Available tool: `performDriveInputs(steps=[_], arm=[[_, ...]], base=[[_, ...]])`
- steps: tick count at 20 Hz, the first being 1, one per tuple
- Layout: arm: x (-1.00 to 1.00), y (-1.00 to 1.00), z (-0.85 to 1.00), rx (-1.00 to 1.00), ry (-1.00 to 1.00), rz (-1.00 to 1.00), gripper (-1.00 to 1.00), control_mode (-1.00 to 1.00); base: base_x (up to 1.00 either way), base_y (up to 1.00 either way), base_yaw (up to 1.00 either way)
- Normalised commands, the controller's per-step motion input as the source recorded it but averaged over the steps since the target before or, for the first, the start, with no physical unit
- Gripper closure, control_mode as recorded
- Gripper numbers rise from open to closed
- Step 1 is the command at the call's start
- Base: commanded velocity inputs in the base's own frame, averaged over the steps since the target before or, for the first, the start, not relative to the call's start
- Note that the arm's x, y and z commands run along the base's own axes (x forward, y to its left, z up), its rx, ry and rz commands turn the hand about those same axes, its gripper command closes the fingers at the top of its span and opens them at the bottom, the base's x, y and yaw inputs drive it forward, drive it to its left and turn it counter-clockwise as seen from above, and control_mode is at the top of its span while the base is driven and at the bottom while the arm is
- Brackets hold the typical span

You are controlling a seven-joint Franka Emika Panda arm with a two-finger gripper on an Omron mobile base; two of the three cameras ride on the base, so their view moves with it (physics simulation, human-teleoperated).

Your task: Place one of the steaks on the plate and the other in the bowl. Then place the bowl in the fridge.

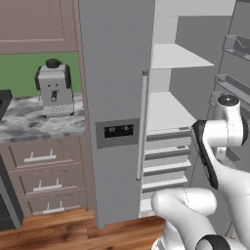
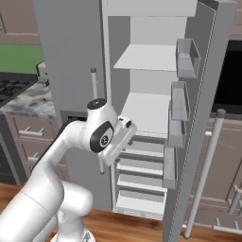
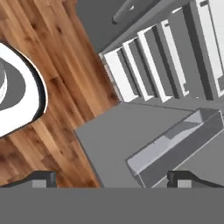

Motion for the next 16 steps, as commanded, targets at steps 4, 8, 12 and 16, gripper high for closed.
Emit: performDriveInputs(steps=[4,8,12,16], arm=[[0.24,0.21,-0.08,0.31,-0.19,-0.74,-1.0,-1.0],[0.11,0.23,-0.09,0.41,-0.24,-0.69,-1.0,-1.0],[0.23,0.08,-0.18,0.4,-0.21,-0.75,-1.0,-1.0],[0.35,0.68,-0.06,0.17,-0.16,-0.59,-1.0,-1.0]], base=[[0.0,0.0,0.0],[0.0,0.0,0.0],[0.0,0.0,0.0],[0.0,0.0,0.0]])
